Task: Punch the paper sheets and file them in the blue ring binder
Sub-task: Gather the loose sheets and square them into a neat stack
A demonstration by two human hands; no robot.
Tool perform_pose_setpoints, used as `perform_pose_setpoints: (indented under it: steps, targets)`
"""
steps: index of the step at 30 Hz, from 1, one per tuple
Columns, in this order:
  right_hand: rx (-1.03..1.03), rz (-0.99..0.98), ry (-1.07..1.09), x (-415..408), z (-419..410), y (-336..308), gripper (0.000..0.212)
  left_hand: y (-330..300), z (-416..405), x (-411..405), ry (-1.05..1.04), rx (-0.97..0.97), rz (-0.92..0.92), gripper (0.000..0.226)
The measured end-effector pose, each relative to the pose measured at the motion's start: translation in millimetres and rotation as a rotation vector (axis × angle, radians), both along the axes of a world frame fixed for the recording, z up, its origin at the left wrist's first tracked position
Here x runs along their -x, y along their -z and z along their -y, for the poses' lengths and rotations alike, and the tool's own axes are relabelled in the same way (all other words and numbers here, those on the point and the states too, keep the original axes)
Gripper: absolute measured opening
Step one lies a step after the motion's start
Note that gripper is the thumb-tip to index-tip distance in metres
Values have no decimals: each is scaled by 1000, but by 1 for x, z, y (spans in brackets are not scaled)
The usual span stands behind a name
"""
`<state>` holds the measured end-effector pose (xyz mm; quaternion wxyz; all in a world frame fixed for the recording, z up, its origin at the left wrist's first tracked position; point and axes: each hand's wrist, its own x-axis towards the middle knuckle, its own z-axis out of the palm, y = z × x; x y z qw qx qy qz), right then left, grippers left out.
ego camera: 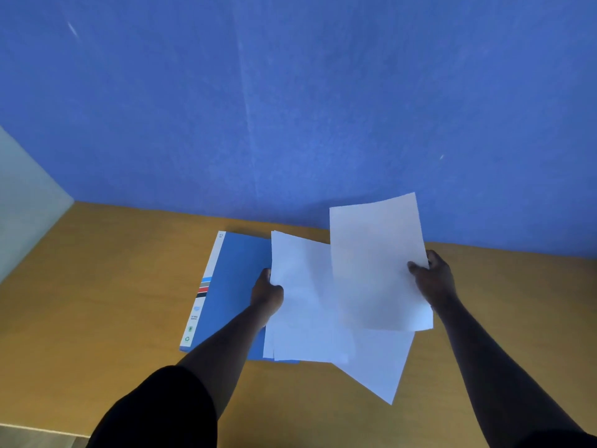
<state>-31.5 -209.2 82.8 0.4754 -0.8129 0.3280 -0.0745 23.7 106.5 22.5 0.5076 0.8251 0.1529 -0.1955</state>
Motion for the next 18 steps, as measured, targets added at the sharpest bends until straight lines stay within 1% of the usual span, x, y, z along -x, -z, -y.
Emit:
perform_pose_setpoints:
  steps: [4, 6, 8, 11, 15, 18]
  targets:
    - [-346, -6, 9, 3, -21, 11, 22, -2, -1, -5, -20, 132, -37, 37]
    - [-470, -38, -5, 8, -34, 18, 21, -5, 0, -7, -27, 192, -60, 35]
    - [-543, -79, -29, 13, -48, 23, 17, -7, 1, -8, -38, 242, -91, 33]
    - [-555, -108, -36, 13, -59, 31, 19, -9, 3, -9, -55, 362, -172, 25]
    - [-648, -128, -58, 16, -69, 34, 24, -7, 1, -6, 28, 510, -278, 30]
    - [-796, -167, -110, 22, -75, 34, 31, -8, -2, -2, 2, 554, -326, 34]
